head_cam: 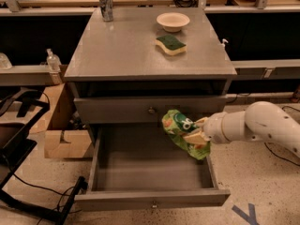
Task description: Place green rice chip bag into middle drawer
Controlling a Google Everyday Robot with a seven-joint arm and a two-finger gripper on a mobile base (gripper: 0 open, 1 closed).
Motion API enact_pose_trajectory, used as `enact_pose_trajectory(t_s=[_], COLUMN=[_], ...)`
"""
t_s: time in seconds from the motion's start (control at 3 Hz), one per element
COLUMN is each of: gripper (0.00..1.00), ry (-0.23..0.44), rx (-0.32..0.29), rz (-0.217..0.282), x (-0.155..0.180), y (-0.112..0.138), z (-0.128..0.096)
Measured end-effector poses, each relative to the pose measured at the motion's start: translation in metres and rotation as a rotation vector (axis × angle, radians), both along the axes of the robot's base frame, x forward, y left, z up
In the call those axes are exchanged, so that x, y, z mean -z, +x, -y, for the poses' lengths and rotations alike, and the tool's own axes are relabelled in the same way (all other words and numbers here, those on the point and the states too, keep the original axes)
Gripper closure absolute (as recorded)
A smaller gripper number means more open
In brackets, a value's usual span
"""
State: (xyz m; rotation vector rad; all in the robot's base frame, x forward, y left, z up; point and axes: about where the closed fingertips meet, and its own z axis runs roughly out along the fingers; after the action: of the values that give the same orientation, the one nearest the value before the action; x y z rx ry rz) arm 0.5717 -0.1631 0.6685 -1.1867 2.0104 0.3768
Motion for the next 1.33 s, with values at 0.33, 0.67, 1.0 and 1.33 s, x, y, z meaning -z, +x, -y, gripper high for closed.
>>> enact_pose_trajectory(t_s=[0.33, 0.67, 1.0, 1.33], gripper=[1.00, 0.98, 0.76, 0.53], ry=[-0.011, 0.016, 0.016, 0.017], rx=[-0.085, -0.149, -0.146, -0.150], rz=[-0.124, -0.211, -0.207, -0.210], x=[0.086, 0.153, 0.150, 0.152], y=[0.020, 0.036, 0.033, 0.033], z=[-0.017, -0.038, -0.038, -0.040])
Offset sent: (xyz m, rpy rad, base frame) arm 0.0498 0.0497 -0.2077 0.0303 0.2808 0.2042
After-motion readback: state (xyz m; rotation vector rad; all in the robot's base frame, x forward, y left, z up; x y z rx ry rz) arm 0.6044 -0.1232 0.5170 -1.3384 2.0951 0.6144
